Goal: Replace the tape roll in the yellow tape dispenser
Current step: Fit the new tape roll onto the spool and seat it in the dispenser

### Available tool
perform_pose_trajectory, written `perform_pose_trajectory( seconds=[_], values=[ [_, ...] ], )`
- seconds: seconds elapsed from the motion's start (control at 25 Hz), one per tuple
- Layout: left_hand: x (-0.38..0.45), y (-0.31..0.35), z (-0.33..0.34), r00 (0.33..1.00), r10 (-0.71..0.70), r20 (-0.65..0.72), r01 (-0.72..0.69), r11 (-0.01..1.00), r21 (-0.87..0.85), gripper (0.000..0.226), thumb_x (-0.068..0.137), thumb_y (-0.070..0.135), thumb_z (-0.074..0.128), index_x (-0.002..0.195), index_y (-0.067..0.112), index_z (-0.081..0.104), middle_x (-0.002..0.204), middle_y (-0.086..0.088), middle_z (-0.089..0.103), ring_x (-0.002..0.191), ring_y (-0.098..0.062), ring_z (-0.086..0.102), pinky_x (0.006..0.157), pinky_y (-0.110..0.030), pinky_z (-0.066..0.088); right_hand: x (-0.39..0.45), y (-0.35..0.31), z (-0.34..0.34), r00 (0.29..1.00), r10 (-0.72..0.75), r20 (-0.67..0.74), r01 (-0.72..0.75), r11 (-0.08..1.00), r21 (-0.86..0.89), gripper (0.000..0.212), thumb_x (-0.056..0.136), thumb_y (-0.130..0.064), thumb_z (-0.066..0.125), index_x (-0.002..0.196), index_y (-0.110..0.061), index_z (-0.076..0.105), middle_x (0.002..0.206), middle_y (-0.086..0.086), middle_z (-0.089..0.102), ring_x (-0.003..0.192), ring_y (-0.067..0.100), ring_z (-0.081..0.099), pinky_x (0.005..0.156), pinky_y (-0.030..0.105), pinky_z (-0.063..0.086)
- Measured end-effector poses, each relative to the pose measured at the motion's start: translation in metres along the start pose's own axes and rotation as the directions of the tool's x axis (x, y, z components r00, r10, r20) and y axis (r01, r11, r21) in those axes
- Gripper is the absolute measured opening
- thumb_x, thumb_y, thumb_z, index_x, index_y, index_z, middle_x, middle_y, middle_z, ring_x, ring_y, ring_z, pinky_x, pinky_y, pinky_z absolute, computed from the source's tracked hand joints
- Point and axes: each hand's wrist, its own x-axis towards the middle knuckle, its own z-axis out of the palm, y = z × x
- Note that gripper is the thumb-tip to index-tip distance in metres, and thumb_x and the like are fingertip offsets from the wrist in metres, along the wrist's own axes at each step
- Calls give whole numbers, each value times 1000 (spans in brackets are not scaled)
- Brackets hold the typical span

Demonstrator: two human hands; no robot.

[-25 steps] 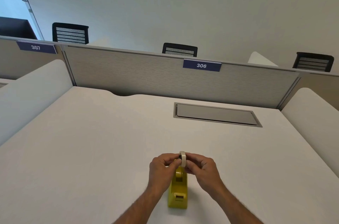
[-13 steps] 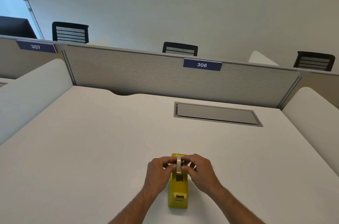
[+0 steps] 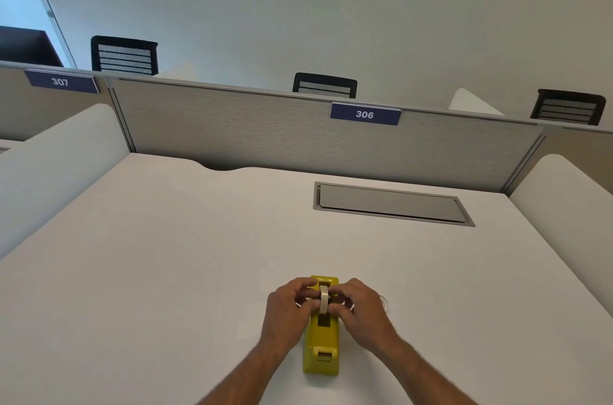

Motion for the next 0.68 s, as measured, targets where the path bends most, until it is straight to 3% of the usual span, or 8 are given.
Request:
perform_pose_trajectory(
  seconds=[0.2,0.32,0.4,0.52,0.68],
  values=[
    [1,0,0,1000,17,5,-17,998,61,40,82,13,77,121,22,68,96,9,78,76,20,63,70,5,43,2,-1,0,1000,14,14,-13,999,-39,24,86,-23,71,109,-28,71,90,-6,61,81,8,59,71,16,48],
    [0,4,0,999,33,4,-33,992,126,41,87,18,72,127,23,64,105,6,78,82,9,66,72,6,40,4,-2,-1,1000,16,12,-15,998,-65,22,86,-29,71,108,-29,72,87,-8,59,78,7,57,68,13,44],
    [-1,6,0,998,61,18,-64,982,176,43,89,20,69,131,24,61,110,5,76,93,0,68,81,2,41,4,-3,-3,1000,13,16,-12,997,-76,21,85,-32,71,106,-30,72,87,-5,61,77,7,57,67,13,43],
    [-1,5,0,994,107,37,-113,961,254,45,91,25,66,135,27,57,113,4,75,101,-10,69,92,-17,49,4,-4,-4,1000,3,16,-1,996,-85,20,85,-34,70,104,-30,73,89,-2,63,75,7,57,65,13,43],
    [0,-3,-1,979,181,96,-204,880,428,46,96,37,53,142,32,47,108,1,73,96,-16,65,86,-25,50,3,-6,-6,1000,-14,23,16,995,-94,18,85,-32,68,102,-30,72,88,-3,61,71,4,55,63,9,39]
  ],
)
